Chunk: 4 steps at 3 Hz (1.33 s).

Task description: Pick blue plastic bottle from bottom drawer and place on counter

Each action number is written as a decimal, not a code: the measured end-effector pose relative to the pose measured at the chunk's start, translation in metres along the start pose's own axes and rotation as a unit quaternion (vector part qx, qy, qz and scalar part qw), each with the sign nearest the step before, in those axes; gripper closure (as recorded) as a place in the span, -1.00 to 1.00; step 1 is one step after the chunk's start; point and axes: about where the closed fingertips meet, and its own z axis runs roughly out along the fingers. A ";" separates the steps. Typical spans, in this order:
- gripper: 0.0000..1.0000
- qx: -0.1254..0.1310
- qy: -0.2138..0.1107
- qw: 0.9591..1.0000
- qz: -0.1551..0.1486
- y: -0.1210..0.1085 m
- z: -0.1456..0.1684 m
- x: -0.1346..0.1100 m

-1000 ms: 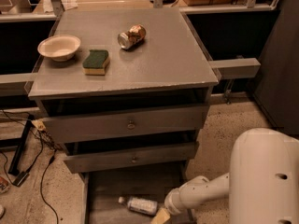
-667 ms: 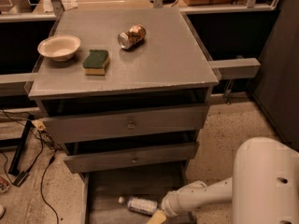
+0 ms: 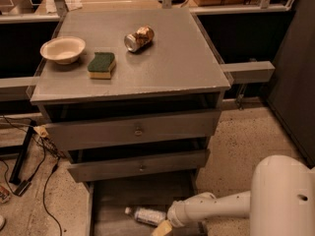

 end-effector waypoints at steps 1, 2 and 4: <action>-1.00 -0.003 0.004 1.000 0.011 -0.002 0.010 0.003; -1.00 -0.008 -0.001 1.000 0.017 -0.006 0.031 -0.007; -1.00 -0.014 -0.011 1.000 0.012 -0.015 0.056 -0.021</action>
Offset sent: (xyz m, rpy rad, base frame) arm 0.0344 0.0317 -0.0440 0.0341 0.0292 -0.0420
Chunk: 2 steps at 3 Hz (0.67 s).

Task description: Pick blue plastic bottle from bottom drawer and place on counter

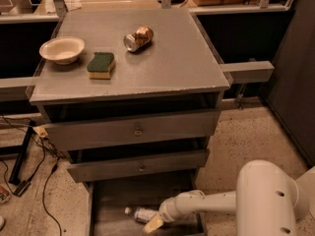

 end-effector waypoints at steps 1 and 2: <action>-1.00 -0.002 0.004 1.000 0.003 -0.004 0.012 0.007; -1.00 -0.001 0.004 1.000 0.009 -0.011 0.020 0.009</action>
Offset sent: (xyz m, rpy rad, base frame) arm 0.0135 -0.0043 -0.0364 -0.0054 0.0182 -0.0287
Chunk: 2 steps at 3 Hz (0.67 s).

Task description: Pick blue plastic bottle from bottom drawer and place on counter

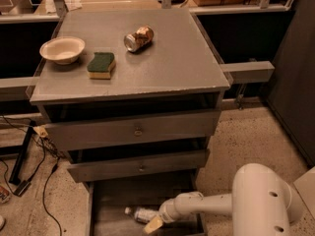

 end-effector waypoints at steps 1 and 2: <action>-0.62 0.000 0.000 1.000 0.000 0.000 0.000 0.000; -0.15 0.000 0.000 1.000 0.000 0.000 0.000 0.000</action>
Offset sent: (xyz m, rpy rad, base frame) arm 0.0000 0.0000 0.0000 0.0000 0.0000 0.0000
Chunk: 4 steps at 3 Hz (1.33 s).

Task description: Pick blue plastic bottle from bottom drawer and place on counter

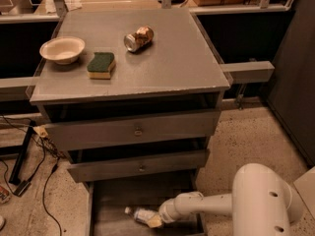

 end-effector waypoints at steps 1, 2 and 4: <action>0.31 0.000 0.000 1.000 0.000 0.000 0.000 0.000; 0.78 0.000 0.000 1.000 0.000 0.000 0.000 0.000; 1.00 0.000 0.000 1.000 0.000 0.000 0.000 0.000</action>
Offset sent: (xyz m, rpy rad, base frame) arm 0.0000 0.0000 0.0000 0.0000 0.0000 0.0000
